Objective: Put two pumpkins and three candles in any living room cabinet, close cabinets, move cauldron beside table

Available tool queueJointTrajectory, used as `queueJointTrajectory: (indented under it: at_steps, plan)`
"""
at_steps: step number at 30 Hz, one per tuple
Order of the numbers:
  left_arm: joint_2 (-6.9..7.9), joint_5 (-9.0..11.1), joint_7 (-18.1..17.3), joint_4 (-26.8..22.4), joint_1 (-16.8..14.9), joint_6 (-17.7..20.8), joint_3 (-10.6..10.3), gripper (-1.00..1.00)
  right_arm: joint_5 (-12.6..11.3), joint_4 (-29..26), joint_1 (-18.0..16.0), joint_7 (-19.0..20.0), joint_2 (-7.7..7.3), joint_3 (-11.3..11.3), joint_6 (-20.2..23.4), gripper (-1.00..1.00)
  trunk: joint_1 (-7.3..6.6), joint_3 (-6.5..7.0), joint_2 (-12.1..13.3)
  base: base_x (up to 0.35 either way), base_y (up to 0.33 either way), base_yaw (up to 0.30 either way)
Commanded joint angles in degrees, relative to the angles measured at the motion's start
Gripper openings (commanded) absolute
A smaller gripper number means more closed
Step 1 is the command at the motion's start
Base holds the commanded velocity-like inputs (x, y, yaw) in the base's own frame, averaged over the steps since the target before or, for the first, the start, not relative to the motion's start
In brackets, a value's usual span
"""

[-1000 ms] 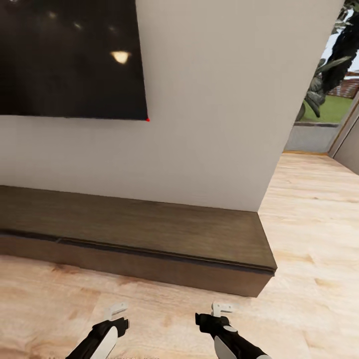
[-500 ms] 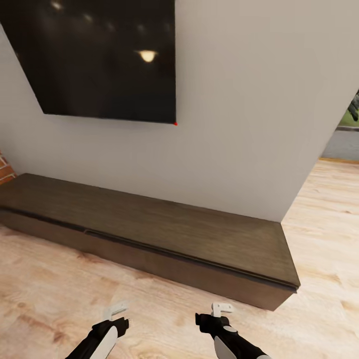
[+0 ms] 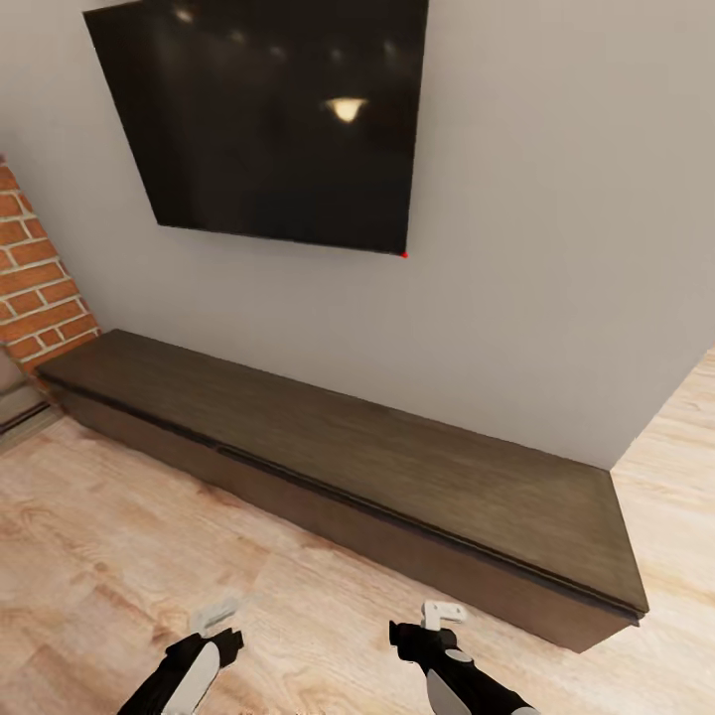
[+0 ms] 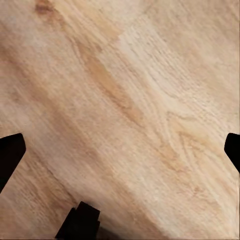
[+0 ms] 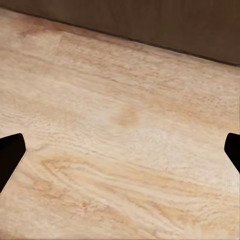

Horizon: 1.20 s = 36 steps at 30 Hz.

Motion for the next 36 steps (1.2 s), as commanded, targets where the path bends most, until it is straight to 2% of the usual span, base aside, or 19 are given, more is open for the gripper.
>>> queueJointTrajectory:
  at_steps: [1, 4, 6, 10, 14, 23, 36]
  plan:
    - [0.1, 0.55, -0.15, -0.08, -0.03, 0.16, 0.81, 1.0, -0.57, -0.01, -0.04, -0.34, -0.02, 0.49, -0.62, 1.0, -0.23, 0.09, 0.39, 0.0, 0.0, 0.27]
    - [0.32, 0.53, -2.41, 0.33, -0.03, 0.47, 2.59, 1.0, -0.49, 0.03, -0.04, -0.35, -0.02, 0.49, -1.07, 1.0, -0.89, 0.49, 1.6, 0.0, 0.0, 0.268]
    - [1.05, 0.64, -3.55, 1.56, -0.03, 0.62, 3.47, 1.0, -0.27, 0.06, -0.04, -0.38, -0.02, 0.49, -1.22, 1.0, -1.33, 0.74, 2.4, 0.0, 0.0, 0.258]
    - [2.06, 0.72, -4.14, 2.88, -0.03, 0.73, 5.07, 1.0, 0.03, 0.07, -0.04, -0.43, -0.02, 0.54, -1.3, 1.0, -2.21, 1.25, 4.0, 0.0, 0.0, 0.25]
    - [2.3, 0.63, -4.3, 3.28, -0.03, 0.72, 6.35, 1.0, 0.07, 0.08, -0.04, -0.45, -0.02, 0.58, -1.28, 1.0, -3.09, 1.73, 5.61, 0.0, 0.0, 0.242]
    - [2.46, 0.5, -4.36, 3.34, -0.06, 0.7, 6.79, 1.0, -0.49, 0.08, -0.04, -0.52, -0.02, 0.51, -0.81, 1.0, -5.06, 2.8, 9.22, 0.0, 0.0, 0.237]
    - [2.57, 0.56, -4.36, 3.43, -0.04, 0.53, 6.91, 1.0, -0.01, -0.08, -0.04, 0.05, -0.05, 0.58, -1.42, 1.0, -7.92, 4.29, 14.43, 0.0, 0.0, 0.223]
